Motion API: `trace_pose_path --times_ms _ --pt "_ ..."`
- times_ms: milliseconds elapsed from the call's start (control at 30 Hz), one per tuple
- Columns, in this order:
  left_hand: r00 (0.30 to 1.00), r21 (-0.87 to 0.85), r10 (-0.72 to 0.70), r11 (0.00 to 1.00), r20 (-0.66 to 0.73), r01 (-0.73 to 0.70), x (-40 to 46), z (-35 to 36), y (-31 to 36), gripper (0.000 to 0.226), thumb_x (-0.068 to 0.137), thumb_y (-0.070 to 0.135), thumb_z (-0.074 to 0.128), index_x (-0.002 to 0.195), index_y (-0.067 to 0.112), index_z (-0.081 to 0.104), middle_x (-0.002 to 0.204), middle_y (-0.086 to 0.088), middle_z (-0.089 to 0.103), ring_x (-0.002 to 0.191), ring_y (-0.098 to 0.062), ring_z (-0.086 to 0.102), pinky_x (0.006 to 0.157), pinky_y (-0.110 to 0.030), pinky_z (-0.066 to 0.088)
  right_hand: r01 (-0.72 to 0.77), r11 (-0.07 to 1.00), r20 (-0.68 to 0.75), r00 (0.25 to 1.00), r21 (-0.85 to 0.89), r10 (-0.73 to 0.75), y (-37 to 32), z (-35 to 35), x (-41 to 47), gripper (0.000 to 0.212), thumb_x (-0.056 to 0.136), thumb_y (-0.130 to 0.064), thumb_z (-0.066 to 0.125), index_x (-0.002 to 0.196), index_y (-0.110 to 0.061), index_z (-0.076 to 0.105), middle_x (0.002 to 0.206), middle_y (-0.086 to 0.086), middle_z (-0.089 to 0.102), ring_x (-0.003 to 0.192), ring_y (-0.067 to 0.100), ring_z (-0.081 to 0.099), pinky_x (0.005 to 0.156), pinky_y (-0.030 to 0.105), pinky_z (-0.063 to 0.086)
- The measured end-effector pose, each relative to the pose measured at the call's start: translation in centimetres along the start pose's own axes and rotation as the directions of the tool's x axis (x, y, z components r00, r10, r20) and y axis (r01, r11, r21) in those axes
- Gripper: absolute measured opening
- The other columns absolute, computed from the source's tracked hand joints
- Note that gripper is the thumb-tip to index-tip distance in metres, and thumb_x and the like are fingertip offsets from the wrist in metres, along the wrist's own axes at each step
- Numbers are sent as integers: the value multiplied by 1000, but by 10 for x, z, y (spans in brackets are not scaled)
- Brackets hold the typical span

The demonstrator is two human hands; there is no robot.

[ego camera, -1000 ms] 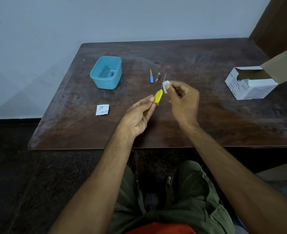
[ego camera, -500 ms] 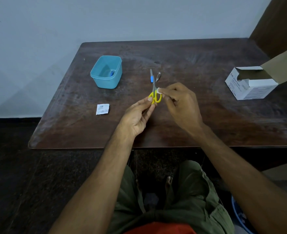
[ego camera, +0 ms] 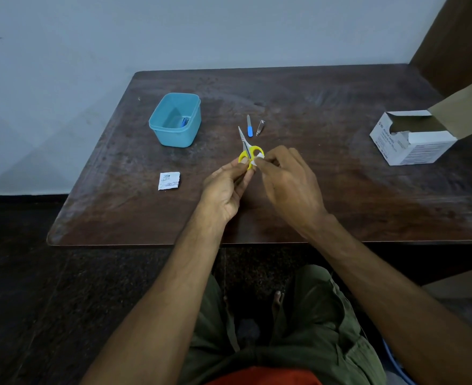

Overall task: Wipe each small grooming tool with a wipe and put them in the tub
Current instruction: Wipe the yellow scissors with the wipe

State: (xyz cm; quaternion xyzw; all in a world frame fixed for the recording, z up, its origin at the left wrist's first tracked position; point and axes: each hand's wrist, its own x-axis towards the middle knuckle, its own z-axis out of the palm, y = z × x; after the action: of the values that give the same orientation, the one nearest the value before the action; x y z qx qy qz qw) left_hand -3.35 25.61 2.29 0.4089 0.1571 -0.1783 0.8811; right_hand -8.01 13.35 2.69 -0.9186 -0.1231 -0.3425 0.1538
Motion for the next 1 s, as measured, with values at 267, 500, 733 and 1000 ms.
trace_pose_path --times_ms 267,500,733,1000 --pt "997 83 61 995 -55 -56 -5 6 0 19 85 -3 65 104 -3 65 82 -8 73 69 -13 71 61 -18 57 -116 990 39 992 -81 119 -2 0 16 6 80 -7 63 80 -2 68 81 10 56 73 31 54 48 29 37" --pt "991 176 125 978 -58 -113 -8 6 -5 9 83 -4 68 87 3 66 74 -3 72 65 -8 69 63 -18 57 -111 988 48 992 -104 117 -4 3 17 6 78 -10 66 78 -5 70 80 10 57 73 30 54 54 24 27" --pt "969 319 244 923 -48 -216 -6 7 -4 12 80 -6 69 89 2 70 81 -11 72 72 -17 69 78 -30 59 -66 994 109 991 -89 76 -4 10 14 5 77 -5 72 78 -4 68 80 10 57 72 30 53 52 25 29" --pt "956 424 290 871 -36 -248 -10 7 -6 14 80 -5 71 85 8 70 70 -3 72 70 -14 69 86 -36 57 -33 996 121 992 -87 44 9 15 23 14 75 -3 74 88 -1 69 84 12 58 78 32 55 55 26 32"
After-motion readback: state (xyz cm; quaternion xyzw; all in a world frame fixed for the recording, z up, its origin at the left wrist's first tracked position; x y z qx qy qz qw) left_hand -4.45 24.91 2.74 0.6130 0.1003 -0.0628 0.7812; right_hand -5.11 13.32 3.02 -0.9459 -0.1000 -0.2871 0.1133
